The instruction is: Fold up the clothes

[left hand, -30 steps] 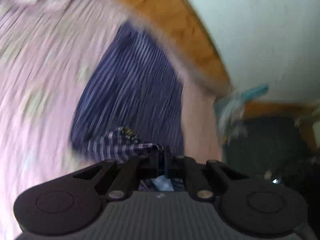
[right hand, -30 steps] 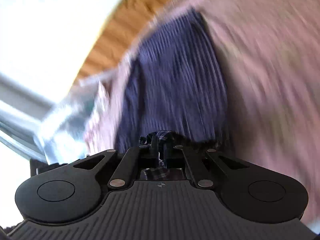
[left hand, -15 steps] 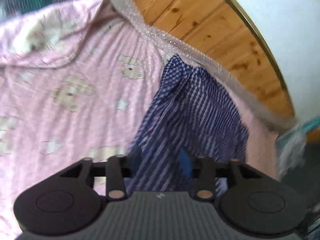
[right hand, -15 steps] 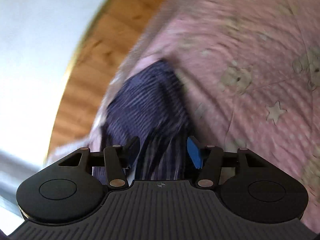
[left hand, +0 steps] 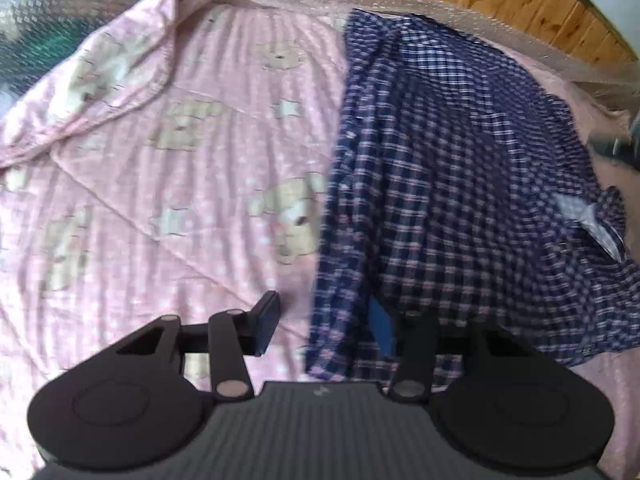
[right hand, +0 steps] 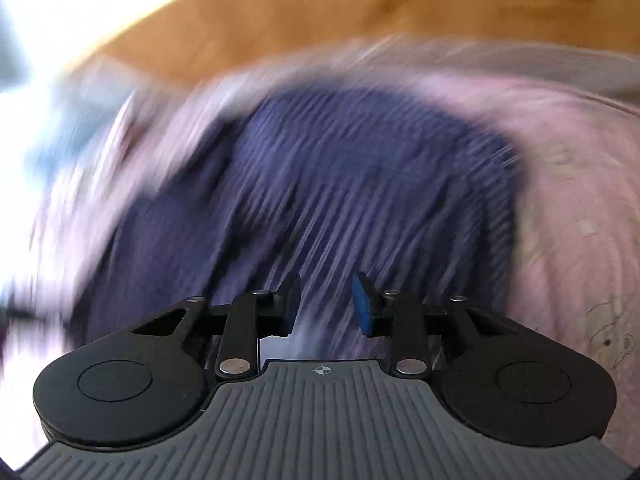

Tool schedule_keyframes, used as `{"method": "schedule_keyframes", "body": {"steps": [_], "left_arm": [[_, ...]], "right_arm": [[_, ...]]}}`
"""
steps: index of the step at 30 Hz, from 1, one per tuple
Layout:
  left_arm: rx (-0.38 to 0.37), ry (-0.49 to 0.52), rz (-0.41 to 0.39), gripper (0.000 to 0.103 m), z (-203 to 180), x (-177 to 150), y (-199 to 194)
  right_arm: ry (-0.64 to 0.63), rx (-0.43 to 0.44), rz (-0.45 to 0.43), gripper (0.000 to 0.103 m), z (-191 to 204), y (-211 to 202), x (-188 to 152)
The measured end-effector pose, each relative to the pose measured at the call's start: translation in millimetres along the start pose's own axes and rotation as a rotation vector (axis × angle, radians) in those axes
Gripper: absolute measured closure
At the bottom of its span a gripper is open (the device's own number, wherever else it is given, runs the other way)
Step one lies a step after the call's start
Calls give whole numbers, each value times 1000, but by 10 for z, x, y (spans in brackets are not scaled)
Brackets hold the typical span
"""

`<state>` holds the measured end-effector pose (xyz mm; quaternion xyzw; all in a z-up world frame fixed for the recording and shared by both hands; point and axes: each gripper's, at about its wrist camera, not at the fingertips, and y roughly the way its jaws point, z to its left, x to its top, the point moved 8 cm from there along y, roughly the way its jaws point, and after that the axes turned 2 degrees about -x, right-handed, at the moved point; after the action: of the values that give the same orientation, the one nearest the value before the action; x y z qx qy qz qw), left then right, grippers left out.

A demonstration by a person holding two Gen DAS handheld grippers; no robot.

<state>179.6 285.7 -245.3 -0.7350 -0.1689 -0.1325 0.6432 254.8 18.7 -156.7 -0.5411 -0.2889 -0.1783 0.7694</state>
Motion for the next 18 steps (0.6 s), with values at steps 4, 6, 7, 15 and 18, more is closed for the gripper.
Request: {"method": "schedule_keyframes", "body": {"steps": [4,6,7,15,18], "left_arm": [[107,50,-60,55,19,33,-285],[141,108,-130,56,-114,105,-529],[124,135,-173,56,-261,171,-656],[-143,451,-117,55,-1851,281,-107],[-140,552,-57,56,-2068,135,185]], "right_arm": [[145,-30,-63,65,-288,-213,95],[138,36,-75,65,-215,-495,-16],[109,70,-57,65,-142,-629,-135],[-285,79,186,64,351,-544,-965],[-526,58,263,63,459,-181,-1033]]}}
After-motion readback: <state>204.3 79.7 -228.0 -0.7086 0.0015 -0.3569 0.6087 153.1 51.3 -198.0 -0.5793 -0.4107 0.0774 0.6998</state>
